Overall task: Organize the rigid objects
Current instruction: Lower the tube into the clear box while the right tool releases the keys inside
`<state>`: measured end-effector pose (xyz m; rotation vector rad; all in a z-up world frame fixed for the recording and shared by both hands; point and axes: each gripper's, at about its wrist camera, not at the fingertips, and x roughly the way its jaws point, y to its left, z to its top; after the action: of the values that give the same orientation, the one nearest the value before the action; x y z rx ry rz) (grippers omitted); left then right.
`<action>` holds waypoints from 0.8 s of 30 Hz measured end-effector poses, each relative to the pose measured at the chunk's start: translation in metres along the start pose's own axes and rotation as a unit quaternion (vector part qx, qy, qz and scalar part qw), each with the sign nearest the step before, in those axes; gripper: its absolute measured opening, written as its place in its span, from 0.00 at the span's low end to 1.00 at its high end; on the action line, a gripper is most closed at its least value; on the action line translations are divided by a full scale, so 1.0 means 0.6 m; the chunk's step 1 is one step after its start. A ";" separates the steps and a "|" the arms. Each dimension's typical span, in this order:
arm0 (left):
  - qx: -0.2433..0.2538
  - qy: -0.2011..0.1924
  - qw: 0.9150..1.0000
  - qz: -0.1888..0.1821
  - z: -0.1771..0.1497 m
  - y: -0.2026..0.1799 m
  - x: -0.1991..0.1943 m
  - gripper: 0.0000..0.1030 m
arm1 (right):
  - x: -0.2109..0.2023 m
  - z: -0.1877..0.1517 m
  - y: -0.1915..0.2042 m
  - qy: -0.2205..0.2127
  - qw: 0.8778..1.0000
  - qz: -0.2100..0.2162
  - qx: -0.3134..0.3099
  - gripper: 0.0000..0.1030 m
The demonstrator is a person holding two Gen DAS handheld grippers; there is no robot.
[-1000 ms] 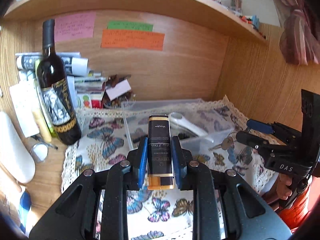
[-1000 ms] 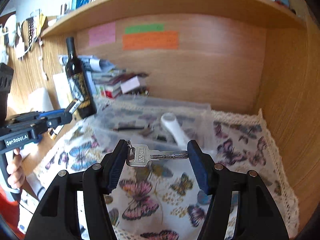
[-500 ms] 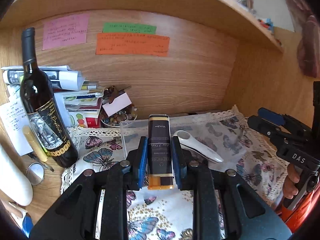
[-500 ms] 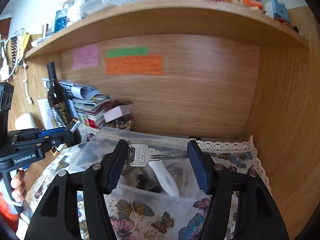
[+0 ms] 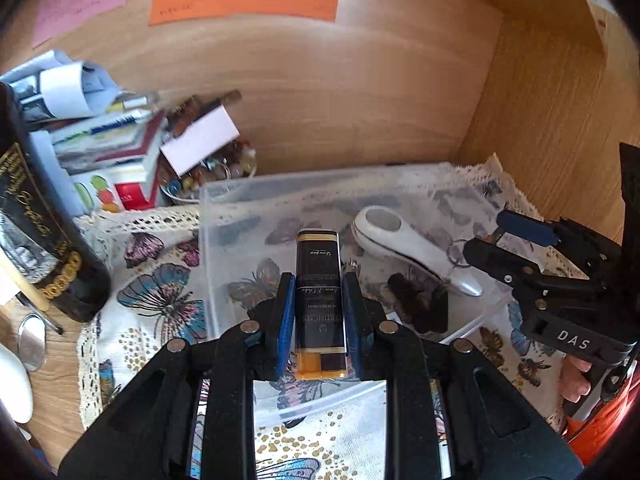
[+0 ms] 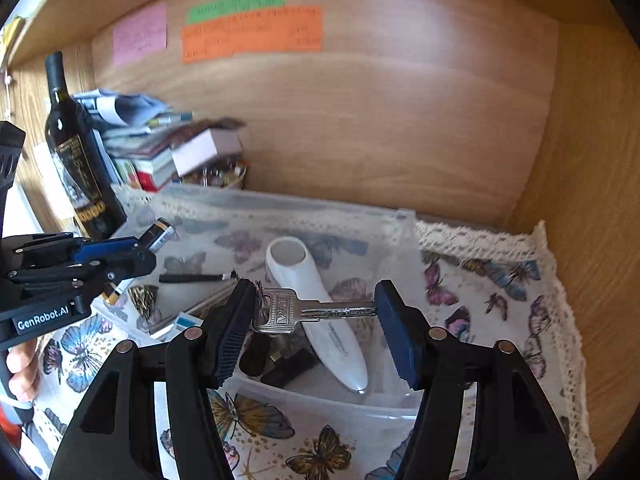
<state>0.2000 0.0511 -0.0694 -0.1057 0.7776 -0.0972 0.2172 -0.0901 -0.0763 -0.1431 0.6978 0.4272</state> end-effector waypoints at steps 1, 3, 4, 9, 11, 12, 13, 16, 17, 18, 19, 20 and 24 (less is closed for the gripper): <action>0.001 0.003 1.000 -0.001 -0.001 -0.001 0.004 0.22 | 0.004 -0.001 0.000 0.003 1.000 0.000 0.000 0.57; 0.003 0.010 1.000 -0.002 -0.003 -0.003 0.011 0.22 | 0.013 -0.004 0.000 0.010 1.000 0.004 0.000 0.57; 0.003 0.012 1.000 -0.003 -0.003 -0.005 0.013 0.22 | 0.016 -0.004 0.002 0.014 1.000 0.006 -0.001 0.57; 0.008 0.010 1.000 -0.005 -0.007 -0.009 0.006 0.22 | 0.022 -0.008 0.012 0.026 0.999 0.017 -0.013 0.57; 0.008 0.003 1.000 -0.005 -0.006 -0.011 -0.005 0.22 | 0.012 -0.008 0.014 0.018 1.000 0.018 -0.015 0.57; 0.008 -0.002 1.000 -0.005 -0.007 -0.012 -0.013 0.22 | 0.005 -0.007 0.014 0.013 1.000 0.018 -0.014 0.57; 0.009 -0.006 1.000 -0.005 -0.006 -0.013 -0.020 0.22 | -0.003 -0.005 0.014 0.009 1.000 0.019 -0.014 0.57; 0.014 -0.027 1.000 0.001 -0.006 -0.019 -0.050 0.22 | -0.033 0.000 0.015 -0.013 1.000 0.019 -0.011 0.57; 0.015 -0.035 0.999 0.004 -0.006 -0.022 -0.060 0.22 | -0.046 0.002 0.017 -0.021 1.000 0.020 -0.011 0.58; 0.016 -0.044 0.999 0.005 -0.006 -0.024 -0.072 0.23 | -0.059 0.003 0.018 -0.031 0.999 0.019 -0.011 0.59; 0.016 -0.053 0.998 0.004 -0.007 -0.025 -0.085 0.23 | -0.076 0.004 0.019 -0.043 0.999 0.019 -0.010 0.61; 0.014 -0.064 0.998 0.003 -0.008 -0.027 -0.100 0.26 | -0.088 0.006 0.020 -0.053 0.998 0.021 -0.010 0.63; 0.014 -0.098 0.995 0.001 -0.016 -0.037 -0.151 0.30 | -0.154 0.005 0.025 -0.100 0.995 0.026 -0.007 0.68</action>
<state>0.1279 0.0399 -0.0106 -0.0869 0.5794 -0.0930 0.1497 -0.1066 -0.0137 -0.0935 0.5024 0.4881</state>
